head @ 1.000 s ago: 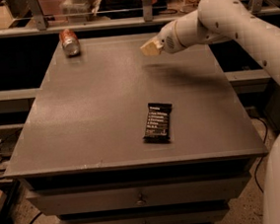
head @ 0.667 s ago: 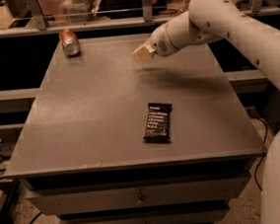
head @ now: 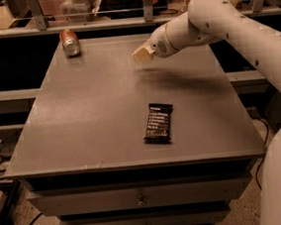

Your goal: Move water bottle near coke can

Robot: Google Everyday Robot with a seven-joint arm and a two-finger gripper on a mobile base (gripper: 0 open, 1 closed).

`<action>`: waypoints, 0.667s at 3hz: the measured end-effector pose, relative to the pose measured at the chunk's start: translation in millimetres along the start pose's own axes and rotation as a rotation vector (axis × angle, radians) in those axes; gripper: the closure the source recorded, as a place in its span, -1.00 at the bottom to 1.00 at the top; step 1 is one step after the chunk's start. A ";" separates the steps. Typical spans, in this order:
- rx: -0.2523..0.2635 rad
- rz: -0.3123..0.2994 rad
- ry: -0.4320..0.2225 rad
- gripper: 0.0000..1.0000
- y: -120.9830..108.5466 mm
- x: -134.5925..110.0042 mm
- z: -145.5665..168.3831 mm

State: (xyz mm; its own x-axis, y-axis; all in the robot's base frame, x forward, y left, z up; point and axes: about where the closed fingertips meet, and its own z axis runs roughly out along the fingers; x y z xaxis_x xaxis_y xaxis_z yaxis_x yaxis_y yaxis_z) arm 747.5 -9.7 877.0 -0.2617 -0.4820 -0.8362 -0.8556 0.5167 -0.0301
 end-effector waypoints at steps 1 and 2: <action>-0.004 0.000 0.001 -0.69 1.4 0.3 2.7; -0.009 0.000 0.002 -1.00 2.9 0.7 5.5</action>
Offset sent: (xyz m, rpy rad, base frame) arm -0.0001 0.0023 -0.0017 0.0001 0.0026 0.0033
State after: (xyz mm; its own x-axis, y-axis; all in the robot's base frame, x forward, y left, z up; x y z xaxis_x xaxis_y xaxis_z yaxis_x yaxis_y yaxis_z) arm 747.3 -4.6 873.3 -0.2628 -0.4837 -0.8348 -0.8596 0.5104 -0.0251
